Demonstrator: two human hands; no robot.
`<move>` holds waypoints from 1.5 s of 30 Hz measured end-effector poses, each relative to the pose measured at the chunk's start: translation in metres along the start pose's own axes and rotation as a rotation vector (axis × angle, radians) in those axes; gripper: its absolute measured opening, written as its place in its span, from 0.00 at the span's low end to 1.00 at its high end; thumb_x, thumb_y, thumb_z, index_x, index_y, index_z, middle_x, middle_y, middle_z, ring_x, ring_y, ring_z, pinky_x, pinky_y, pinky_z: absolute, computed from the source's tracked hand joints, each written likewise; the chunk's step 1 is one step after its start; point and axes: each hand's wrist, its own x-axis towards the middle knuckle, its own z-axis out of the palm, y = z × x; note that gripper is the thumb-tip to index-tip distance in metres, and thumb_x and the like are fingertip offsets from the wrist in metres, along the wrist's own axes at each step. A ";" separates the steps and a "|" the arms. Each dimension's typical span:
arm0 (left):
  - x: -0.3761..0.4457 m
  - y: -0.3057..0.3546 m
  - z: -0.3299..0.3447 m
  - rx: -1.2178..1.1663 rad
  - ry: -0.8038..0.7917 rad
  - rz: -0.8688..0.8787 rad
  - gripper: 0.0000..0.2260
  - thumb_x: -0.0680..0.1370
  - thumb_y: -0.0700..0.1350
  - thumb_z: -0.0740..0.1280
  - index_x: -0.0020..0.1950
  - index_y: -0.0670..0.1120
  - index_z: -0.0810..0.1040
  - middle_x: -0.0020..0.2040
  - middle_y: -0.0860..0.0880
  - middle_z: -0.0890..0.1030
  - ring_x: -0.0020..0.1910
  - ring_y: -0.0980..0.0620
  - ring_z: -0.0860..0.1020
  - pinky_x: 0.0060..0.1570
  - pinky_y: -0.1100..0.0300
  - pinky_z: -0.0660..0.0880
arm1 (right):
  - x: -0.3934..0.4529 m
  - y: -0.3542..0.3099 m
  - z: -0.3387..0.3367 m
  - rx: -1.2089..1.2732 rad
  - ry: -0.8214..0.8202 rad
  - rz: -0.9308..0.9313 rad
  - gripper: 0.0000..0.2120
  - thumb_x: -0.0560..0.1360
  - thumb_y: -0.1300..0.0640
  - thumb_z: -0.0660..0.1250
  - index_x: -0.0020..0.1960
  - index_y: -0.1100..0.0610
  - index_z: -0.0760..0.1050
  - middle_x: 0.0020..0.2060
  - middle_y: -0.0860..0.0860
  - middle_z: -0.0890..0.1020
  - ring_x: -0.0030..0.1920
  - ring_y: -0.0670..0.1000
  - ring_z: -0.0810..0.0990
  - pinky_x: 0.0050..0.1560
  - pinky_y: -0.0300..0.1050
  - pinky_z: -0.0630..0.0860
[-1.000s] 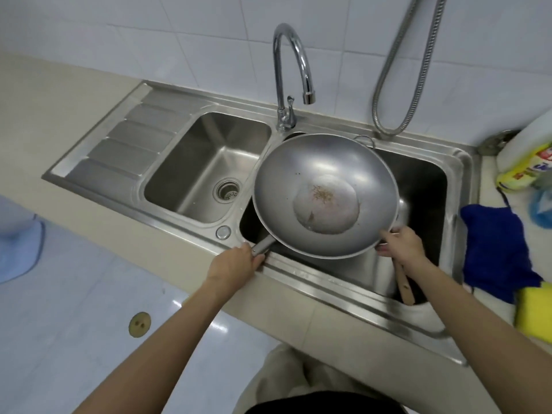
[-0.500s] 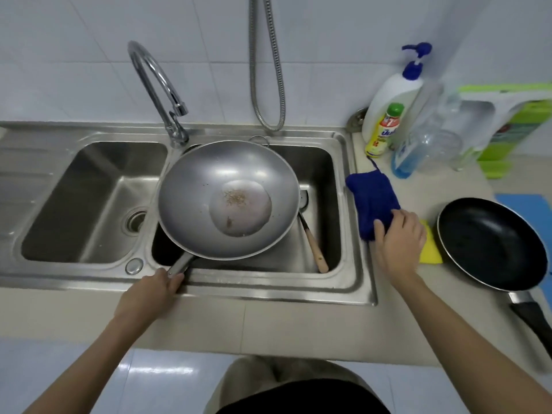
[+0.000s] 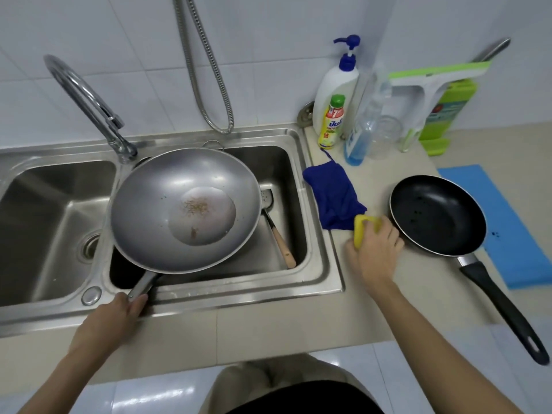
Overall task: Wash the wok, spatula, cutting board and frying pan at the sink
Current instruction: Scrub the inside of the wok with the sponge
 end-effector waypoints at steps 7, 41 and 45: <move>-0.002 0.004 -0.005 0.002 0.044 0.068 0.22 0.80 0.58 0.54 0.52 0.39 0.72 0.42 0.40 0.79 0.45 0.39 0.79 0.44 0.49 0.73 | -0.024 0.004 0.001 0.239 0.023 0.072 0.20 0.68 0.58 0.68 0.59 0.57 0.74 0.62 0.60 0.71 0.55 0.64 0.71 0.53 0.55 0.69; 0.001 -0.001 0.014 -0.028 0.286 0.062 0.25 0.78 0.65 0.43 0.35 0.52 0.69 0.19 0.50 0.72 0.15 0.56 0.73 0.13 0.64 0.62 | 0.059 -0.286 0.114 -0.145 -0.367 -0.942 0.29 0.56 0.50 0.78 0.57 0.47 0.77 0.54 0.57 0.77 0.48 0.61 0.77 0.45 0.55 0.77; 0.003 -0.003 0.014 -0.019 0.249 0.044 0.26 0.78 0.66 0.38 0.36 0.52 0.66 0.19 0.49 0.73 0.17 0.55 0.74 0.14 0.63 0.66 | 0.084 -0.267 0.096 -0.263 -0.336 -0.983 0.22 0.57 0.47 0.78 0.48 0.54 0.80 0.44 0.59 0.76 0.41 0.61 0.77 0.40 0.54 0.75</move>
